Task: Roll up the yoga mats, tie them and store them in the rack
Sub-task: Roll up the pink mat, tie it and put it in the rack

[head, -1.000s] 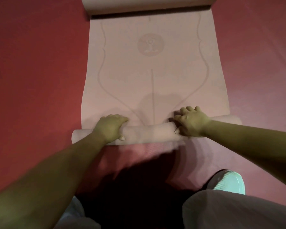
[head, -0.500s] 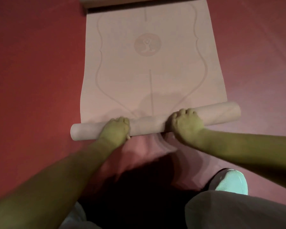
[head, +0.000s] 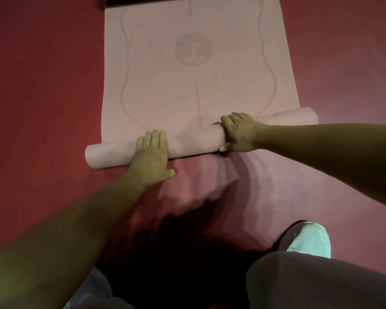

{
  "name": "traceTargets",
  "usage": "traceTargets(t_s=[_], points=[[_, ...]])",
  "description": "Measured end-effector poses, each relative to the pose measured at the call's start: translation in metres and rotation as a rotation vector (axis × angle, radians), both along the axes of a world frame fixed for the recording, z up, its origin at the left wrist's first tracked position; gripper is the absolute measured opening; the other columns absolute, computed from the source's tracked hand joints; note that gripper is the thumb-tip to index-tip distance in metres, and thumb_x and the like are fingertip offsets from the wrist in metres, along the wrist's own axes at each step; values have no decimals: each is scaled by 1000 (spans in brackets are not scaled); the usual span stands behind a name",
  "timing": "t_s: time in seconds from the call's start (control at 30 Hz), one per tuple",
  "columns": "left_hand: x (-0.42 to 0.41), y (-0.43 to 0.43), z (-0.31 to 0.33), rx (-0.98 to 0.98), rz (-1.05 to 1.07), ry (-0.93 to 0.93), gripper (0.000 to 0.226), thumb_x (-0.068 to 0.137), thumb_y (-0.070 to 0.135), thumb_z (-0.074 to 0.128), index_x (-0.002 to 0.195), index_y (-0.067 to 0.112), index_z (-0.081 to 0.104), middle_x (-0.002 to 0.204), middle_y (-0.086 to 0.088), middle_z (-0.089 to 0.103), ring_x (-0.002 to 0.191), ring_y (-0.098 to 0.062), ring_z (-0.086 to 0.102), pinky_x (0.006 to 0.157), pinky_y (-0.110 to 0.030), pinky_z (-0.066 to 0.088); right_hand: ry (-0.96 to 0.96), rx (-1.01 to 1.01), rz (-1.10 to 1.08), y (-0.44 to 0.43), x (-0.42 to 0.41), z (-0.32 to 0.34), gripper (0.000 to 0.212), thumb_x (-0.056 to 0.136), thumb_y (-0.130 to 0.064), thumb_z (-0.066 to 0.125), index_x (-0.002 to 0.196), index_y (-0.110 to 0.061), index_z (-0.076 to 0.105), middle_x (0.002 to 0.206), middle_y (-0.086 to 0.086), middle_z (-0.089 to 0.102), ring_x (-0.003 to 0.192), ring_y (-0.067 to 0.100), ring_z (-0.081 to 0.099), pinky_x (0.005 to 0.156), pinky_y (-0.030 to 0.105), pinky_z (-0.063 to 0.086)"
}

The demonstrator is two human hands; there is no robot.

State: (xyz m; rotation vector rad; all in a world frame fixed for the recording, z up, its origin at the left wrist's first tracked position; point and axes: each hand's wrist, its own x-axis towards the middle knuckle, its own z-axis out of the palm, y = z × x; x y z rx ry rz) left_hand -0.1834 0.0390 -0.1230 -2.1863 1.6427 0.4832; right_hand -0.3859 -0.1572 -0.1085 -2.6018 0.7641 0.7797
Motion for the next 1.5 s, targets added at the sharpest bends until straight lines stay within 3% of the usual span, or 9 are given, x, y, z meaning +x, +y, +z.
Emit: traceTargets(t_s=[0.13,0.27,0.37,0.67,0.97,1.1,1.2,1.4,1.5], points=[[9,-18,-5,46,-50,-122,125,60,50,86,148,-4,15,144,-21,33,132,-38,35,112,-51,26,-29,-357,8,31,-21,-6,91,90,-68,42,153,-8,16,148,31,26,143,47,19,118,59,10],[21,-24,-14,-93,-152,-180,77,63,14,82,129,0,44,110,-17,55,96,-36,54,85,-45,44,1,-419,50,30,-32,-13,110,80,-65,62,155,-7,5,147,27,28,138,45,26,117,59,17],[27,-34,-2,18,-123,-46,77,67,14,77,134,8,39,123,-15,52,108,-35,52,90,-42,41,1,-423,71,21,-33,-9,101,82,-55,64,154,-8,11,143,25,34,131,43,34,115,56,23],[-29,7,11,285,-206,277,73,67,32,79,125,13,38,126,-7,51,117,-29,51,95,-44,45,102,-299,135,56,-75,0,100,71,-78,55,143,-12,32,128,13,50,112,35,50,96,50,37],[-27,-3,20,393,-318,271,82,59,53,84,126,20,51,127,-10,36,119,-30,38,95,-39,44,191,-16,86,51,-71,8,94,69,-69,66,142,-21,32,133,8,46,120,32,49,99,44,42],[-3,-13,26,370,-89,480,103,55,47,91,143,24,41,136,-6,48,127,-26,48,104,-37,42,25,202,-91,25,-67,8,95,59,-67,80,133,-21,43,118,5,45,114,28,48,99,40,44],[5,-16,30,217,-15,467,95,52,41,92,132,20,45,128,-2,56,114,-23,56,93,-40,48,-121,157,-162,12,-74,5,79,67,-60,80,124,-18,46,114,6,42,110,28,43,100,43,38],[6,-20,39,-133,-263,148,20,85,18,57,105,17,62,93,-5,67,88,-30,65,74,-37,45,-214,-149,-270,-4,-52,3,70,77,-73,46,115,-15,58,117,13,45,116,34,39,101,47,30],[-26,-4,35,-134,-265,62,58,79,32,26,116,0,58,102,-21,65,92,-37,64,78,-42,47,-108,-238,-250,-13,-35,7,70,81,-75,47,116,-16,62,120,13,47,117,34,39,100,47,31]])
